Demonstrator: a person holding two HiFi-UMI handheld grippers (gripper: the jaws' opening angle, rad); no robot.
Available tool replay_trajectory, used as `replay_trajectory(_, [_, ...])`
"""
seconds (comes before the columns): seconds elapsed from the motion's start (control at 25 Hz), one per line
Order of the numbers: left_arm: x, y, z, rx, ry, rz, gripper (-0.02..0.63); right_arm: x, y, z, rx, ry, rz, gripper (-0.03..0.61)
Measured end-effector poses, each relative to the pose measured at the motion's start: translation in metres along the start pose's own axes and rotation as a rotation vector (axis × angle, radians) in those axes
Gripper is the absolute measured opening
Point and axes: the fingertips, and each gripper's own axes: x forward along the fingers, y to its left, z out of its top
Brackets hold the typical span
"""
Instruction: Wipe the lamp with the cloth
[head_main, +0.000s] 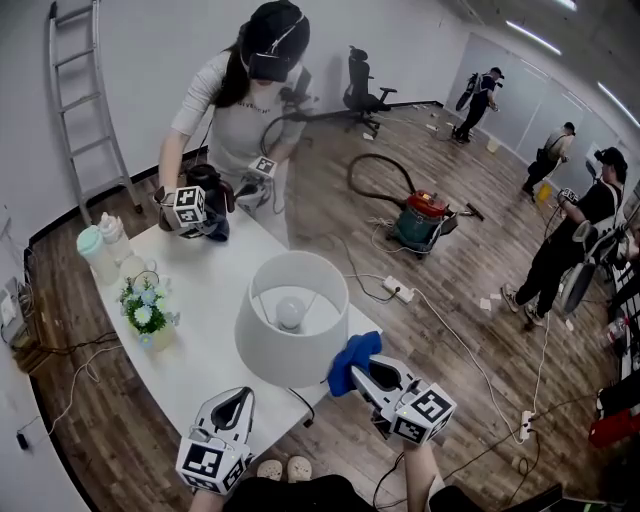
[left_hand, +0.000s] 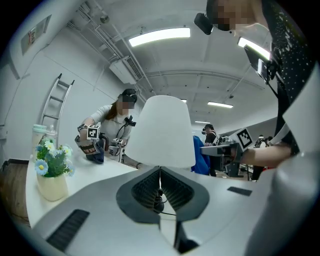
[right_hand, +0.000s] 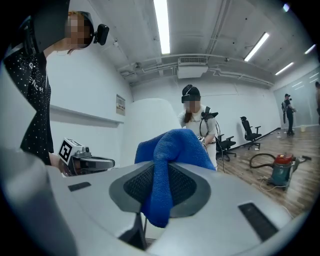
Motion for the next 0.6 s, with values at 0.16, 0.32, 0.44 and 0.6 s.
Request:
replay_trajectory(0.16, [-0.001, 0.003, 0.002, -0.001, -0.005, 0.008, 0.012, -0.01, -0.016, 0.032, 0.034, -0.101, -0.021, 0.075])
replay_trajectory(0.32, [-0.002, 0.005, 0.004, 0.003, -0.01, 0.015, 0.012, -0.007, -0.036, 0.105, 0.033, -0.253, 0.043, 0.075])
replay_trajectory(0.44, [-0.002, 0.007, 0.006, 0.003, -0.015, 0.029, 0.011, 0.006, -0.045, 0.161, 0.125, -0.325, 0.219, 0.075])
replay_trajectory(0.6, [-0.003, 0.009, 0.007, -0.003, -0.02, 0.052, 0.011, 0.035, -0.047, 0.191, 0.244, -0.272, 0.407, 0.075])
